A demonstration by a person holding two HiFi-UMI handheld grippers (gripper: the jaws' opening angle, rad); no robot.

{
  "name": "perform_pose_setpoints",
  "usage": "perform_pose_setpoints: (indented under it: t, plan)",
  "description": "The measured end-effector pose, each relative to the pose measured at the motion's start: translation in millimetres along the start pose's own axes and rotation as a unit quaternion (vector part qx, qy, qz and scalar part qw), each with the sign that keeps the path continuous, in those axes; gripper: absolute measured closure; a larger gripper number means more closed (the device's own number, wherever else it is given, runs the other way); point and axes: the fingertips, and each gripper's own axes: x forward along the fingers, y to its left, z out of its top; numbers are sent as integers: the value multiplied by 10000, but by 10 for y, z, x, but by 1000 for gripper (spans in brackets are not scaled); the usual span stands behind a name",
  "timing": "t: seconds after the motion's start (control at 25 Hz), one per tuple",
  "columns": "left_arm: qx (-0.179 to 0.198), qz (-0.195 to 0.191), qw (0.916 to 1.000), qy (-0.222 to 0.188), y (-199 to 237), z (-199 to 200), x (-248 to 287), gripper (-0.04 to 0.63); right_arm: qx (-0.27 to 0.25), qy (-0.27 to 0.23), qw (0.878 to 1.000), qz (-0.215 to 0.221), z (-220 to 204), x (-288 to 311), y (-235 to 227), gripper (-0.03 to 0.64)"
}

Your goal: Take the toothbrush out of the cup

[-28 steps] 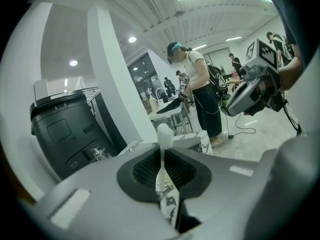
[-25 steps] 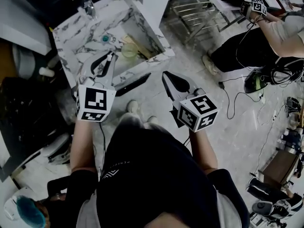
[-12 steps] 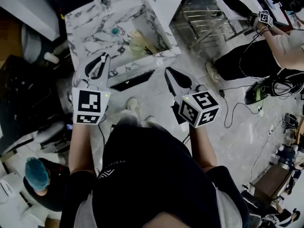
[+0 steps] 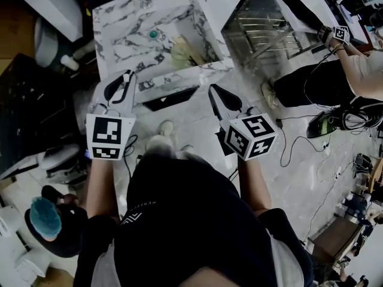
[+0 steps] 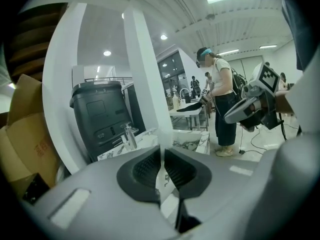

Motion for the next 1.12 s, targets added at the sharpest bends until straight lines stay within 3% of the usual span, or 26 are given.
perform_pose_setpoints:
  t: [1.12]
  plan:
    - [-460, 210, 9985, -203, 32, -26, -267, 554, -61, -102, 9999, -7, 58, 8, 125, 615]
